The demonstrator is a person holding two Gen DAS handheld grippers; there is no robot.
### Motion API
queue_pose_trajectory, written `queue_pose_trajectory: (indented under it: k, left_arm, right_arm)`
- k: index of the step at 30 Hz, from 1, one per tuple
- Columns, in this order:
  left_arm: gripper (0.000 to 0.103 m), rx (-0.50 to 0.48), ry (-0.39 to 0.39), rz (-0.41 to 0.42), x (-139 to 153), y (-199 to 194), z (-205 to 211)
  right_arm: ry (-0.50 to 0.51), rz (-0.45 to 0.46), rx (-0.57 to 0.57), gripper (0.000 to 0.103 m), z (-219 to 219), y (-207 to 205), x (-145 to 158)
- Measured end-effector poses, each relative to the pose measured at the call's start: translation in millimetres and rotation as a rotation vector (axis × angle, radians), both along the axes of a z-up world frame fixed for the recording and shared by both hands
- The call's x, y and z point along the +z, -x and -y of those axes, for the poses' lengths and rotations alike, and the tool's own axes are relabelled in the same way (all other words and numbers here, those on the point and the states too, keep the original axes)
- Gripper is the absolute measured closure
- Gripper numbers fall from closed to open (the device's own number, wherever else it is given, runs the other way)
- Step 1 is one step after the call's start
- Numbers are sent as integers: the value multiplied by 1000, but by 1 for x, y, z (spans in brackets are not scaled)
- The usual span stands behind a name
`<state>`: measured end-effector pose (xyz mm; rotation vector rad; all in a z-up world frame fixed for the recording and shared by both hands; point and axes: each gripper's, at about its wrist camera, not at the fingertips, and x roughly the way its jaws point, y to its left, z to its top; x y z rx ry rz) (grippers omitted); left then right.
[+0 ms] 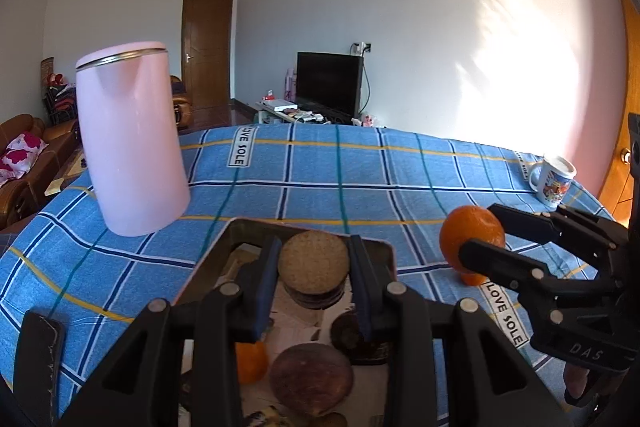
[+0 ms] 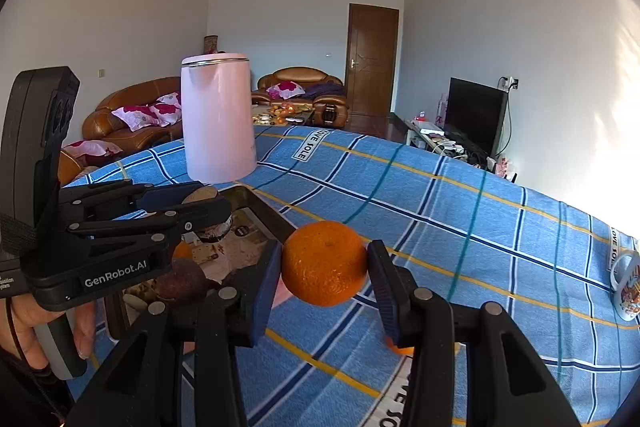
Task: Organize fruits
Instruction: 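Lift the biscuit cake and orange and carry both over the pink tin, then lower the biscuit cake and orange into the tin and open both tools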
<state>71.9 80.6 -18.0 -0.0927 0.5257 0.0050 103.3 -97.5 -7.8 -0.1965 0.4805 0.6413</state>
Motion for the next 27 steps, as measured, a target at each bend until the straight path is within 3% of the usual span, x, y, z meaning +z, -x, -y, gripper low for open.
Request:
queue_pose_trajectory:
  k: [6, 15, 18, 20, 24, 27]
  left_arm:
    - [68, 68, 23, -58, -11, -8, -37]
    - [68, 91, 38, -98, -24, -10, -45]
    - [56, 113, 27, -74, -18, -5, -43]
    - [40, 116, 30, -58, -14, -1, -39]
    - [38, 70, 1, -33, -6, 4, -11]
    - [38, 13, -16, -23, -1, 2, 17]
  right_arm:
    - [5, -41, 69, 57, -41, -7, -9]
    - [42, -119, 133, 57, -81, -14, -33]
    - [39, -137, 155, 56, -84, -13, -36]
    - [28, -132, 154, 55, -76, -11, -33]
    - [-6, -101, 94, 55, -36, -8, -21]
    - [15, -94, -21, 55, 10, -16, -19]
